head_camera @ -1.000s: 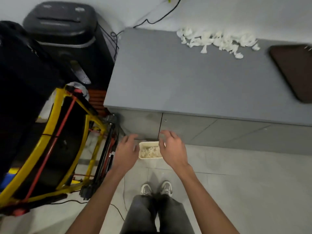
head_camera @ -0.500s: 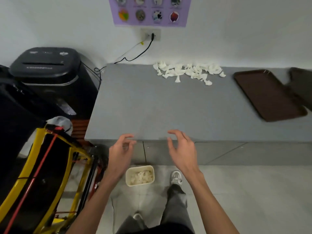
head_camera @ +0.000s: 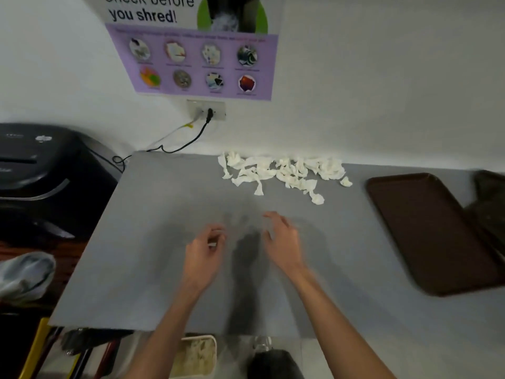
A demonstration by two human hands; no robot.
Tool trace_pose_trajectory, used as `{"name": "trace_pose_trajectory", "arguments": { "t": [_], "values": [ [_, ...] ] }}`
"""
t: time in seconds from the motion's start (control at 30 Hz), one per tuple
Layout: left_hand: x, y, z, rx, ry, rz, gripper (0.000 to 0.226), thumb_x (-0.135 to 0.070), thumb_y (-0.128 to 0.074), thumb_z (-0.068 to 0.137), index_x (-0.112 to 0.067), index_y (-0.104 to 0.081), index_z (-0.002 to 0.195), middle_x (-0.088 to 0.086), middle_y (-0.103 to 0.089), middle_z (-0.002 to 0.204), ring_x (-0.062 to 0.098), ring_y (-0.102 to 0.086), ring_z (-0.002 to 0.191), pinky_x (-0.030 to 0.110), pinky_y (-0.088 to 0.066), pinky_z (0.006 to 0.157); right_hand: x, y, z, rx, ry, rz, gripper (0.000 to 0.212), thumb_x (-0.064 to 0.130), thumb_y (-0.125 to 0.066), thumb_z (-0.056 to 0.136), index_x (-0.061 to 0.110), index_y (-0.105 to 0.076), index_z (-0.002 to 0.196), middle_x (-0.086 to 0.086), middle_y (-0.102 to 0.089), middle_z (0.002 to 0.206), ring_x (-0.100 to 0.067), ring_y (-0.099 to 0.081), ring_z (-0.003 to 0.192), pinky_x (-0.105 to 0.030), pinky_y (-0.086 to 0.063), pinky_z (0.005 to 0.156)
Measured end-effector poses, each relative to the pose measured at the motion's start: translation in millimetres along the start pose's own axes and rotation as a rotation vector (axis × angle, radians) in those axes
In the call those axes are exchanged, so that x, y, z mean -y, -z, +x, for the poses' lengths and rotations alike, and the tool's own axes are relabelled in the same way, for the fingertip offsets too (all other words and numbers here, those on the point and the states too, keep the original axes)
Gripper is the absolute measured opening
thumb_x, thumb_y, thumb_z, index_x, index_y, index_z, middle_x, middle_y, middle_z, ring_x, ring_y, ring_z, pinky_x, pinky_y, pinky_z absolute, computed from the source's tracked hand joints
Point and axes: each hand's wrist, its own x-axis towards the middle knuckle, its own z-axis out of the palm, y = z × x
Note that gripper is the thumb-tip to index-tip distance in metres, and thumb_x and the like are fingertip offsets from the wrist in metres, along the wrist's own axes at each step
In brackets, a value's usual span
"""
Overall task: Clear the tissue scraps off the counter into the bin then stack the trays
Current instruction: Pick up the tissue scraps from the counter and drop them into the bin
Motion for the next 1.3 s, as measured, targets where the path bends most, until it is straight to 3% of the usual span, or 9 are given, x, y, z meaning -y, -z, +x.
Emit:
{"name": "trace_pose_trajectory", "arguments": {
  "t": [0.2, 0.3, 0.47, 0.57, 0.77, 0.87, 1.03, 1.2, 1.3],
  "values": [
    [-6.1, -26.6, 35.8, 0.045, 0.032, 0.045, 0.016, -0.009, -0.066, 0.098, -0.024, -0.072, 0.099, -0.019, -0.076, 0.090, -0.008, -0.070, 0.087, 0.004, -0.049, 0.074, -7.9, -21.3, 120.3, 0.226, -0.018, -0.117, 0.056, 0.016, -0.054, 0.098, 0.039, -0.049, 0.149, -0.014, -0.046, 0.149, -0.039, -0.057, 0.129, -0.047, -0.050, 0.110],
    [-1.6, -28.1, 47.6, 0.073, 0.032, 0.064, 0.014, -0.013, -0.066, 0.099, -0.024, -0.073, 0.099, -0.026, -0.074, 0.096, -0.006, -0.071, 0.087, 0.013, -0.054, 0.078, -10.7, -31.4, 151.9, 0.376, 0.011, -0.178, 0.063, 0.018, -0.055, 0.101, 0.028, -0.037, 0.161, -0.015, -0.030, 0.166, -0.040, -0.045, 0.143, -0.046, -0.043, 0.115],
    [-2.9, -27.0, 60.0, 0.054, 0.024, 0.087, 0.023, -0.008, -0.065, 0.097, -0.028, -0.068, 0.108, -0.023, -0.075, 0.092, -0.001, -0.071, 0.087, 0.016, -0.055, 0.079, -24.6, -48.6, 139.3, 0.356, 0.012, -0.180, 0.049, 0.020, -0.062, 0.098, 0.014, -0.057, 0.147, -0.012, -0.066, 0.137, -0.038, -0.057, 0.128, -0.042, -0.047, 0.110],
    [-3.1, -27.4, 67.5, 0.075, 0.023, 0.106, 0.032, -0.005, -0.064, 0.095, -0.032, -0.065, 0.111, -0.023, -0.074, 0.089, 0.004, -0.071, 0.085, 0.021, -0.056, 0.079, -26.7, -48.7, 112.6, 0.276, 0.051, -0.143, 0.036, 0.018, -0.065, 0.099, 0.017, -0.064, 0.134, -0.010, -0.067, 0.130, -0.034, -0.062, 0.121, -0.043, -0.050, 0.106],
    [-6.1, -35.7, 74.9, 0.086, 0.000, 0.107, 0.020, -0.009, -0.066, 0.096, -0.026, -0.070, 0.106, -0.019, -0.075, 0.092, 0.002, -0.071, 0.089, 0.027, -0.058, 0.082, -18.6, -49.4, 126.3, 0.319, 0.145, -0.235, 0.089, -0.010, -0.047, 0.094, 0.044, -0.025, 0.161, -0.010, -0.003, 0.172, -0.045, -0.019, 0.155, -0.057, -0.045, 0.113],
    [-6.3, -36.4, 73.6, 0.115, -0.006, 0.102, 0.020, -0.009, -0.066, 0.097, -0.028, -0.071, 0.103, -0.021, -0.075, 0.096, 0.000, -0.070, 0.092, 0.025, -0.058, 0.082, -21.7, -58.4, 142.7, 0.395, 0.289, -0.377, 0.098, -0.019, -0.048, 0.090, 0.027, -0.012, 0.169, -0.002, 0.016, 0.176, -0.037, -0.004, 0.162, -0.051, -0.042, 0.117],
    [-4.3, -31.6, 65.3, 0.111, 0.010, 0.091, 0.027, -0.004, -0.064, 0.096, -0.029, -0.071, 0.101, -0.021, -0.074, 0.096, 0.002, -0.070, 0.094, 0.024, -0.057, 0.082, -17.2, -61.3, 120.7, 0.328, 0.332, -0.468, 0.040, -0.012, -0.047, 0.098, -0.002, -0.056, 0.136, -0.021, -0.052, 0.144, -0.034, -0.055, 0.129, -0.038, -0.045, 0.109],
    [0.8, -29.9, 54.7, 0.300, -0.090, 0.203, 0.065, 0.006, -0.056, 0.085, -0.040, -0.057, 0.130, -0.024, -0.060, 0.133, -0.004, -0.057, 0.119, 0.024, -0.051, 0.098, -21.3, -39.4, 56.9, 0.512, 0.320, -0.308, 0.024, -0.002, -0.059, 0.095, 0.007, -0.075, 0.108, -0.015, -0.072, 0.113, -0.030, -0.070, 0.105, -0.038, -0.055, 0.095],
    [0.7, -39.4, 49.4, 0.483, -0.156, 0.228, 0.075, 0.000, -0.061, 0.088, -0.042, -0.044, 0.147, -0.026, -0.051, 0.142, 0.001, -0.051, 0.124, 0.019, -0.041, 0.105, -9.0, -7.6, 30.7, 0.453, 0.239, -0.032, 0.025, 0.000, -0.065, 0.085, 0.018, -0.080, 0.094, 0.001, -0.078, 0.097, -0.010, -0.071, 0.091, -0.020, -0.054, 0.087]
  ]
}}
